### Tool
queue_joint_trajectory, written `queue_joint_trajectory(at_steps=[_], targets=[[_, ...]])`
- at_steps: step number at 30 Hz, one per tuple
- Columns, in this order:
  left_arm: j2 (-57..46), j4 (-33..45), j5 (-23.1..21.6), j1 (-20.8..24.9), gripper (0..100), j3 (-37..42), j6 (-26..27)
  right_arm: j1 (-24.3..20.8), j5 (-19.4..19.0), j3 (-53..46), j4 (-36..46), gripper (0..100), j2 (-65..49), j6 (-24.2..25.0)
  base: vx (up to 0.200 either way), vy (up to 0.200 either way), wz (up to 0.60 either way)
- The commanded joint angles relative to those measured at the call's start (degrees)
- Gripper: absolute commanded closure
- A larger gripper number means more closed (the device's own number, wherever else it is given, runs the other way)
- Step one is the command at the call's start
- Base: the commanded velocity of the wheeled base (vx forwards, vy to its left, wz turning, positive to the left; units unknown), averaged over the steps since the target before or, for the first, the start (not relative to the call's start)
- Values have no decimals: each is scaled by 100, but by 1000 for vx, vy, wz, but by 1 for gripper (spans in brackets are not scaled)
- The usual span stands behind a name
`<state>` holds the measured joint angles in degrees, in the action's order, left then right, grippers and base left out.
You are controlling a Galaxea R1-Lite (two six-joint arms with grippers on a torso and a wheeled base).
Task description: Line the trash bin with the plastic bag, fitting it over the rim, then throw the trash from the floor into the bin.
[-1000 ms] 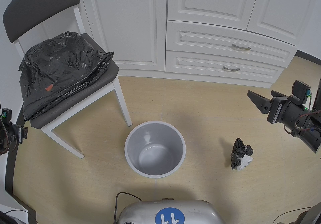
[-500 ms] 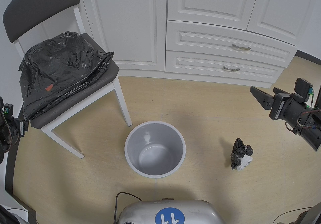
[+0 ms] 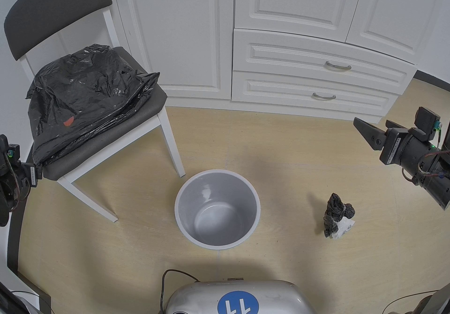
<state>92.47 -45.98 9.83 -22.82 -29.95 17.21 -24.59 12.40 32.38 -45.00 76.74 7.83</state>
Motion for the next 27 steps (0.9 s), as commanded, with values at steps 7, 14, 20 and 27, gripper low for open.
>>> queue_joint_trajectory(at_steps=[7,14,20,27], targets=[[571,-1282,11,85,0,112,-719,86,-71,32,8,0,-282,0,0,0,0],[553,-1985,-42,155,0,279,-1097,103,-71,40,8,0,-274,0,0,0,0],[878,-3189,-947,164,0,824,-1414,112,-71,40,8,0,-282,0,0,0,0],[1722,-4200,-1097,138,0,789,-1317,112,-88,32,0,0,-282,8,0,0,0]])
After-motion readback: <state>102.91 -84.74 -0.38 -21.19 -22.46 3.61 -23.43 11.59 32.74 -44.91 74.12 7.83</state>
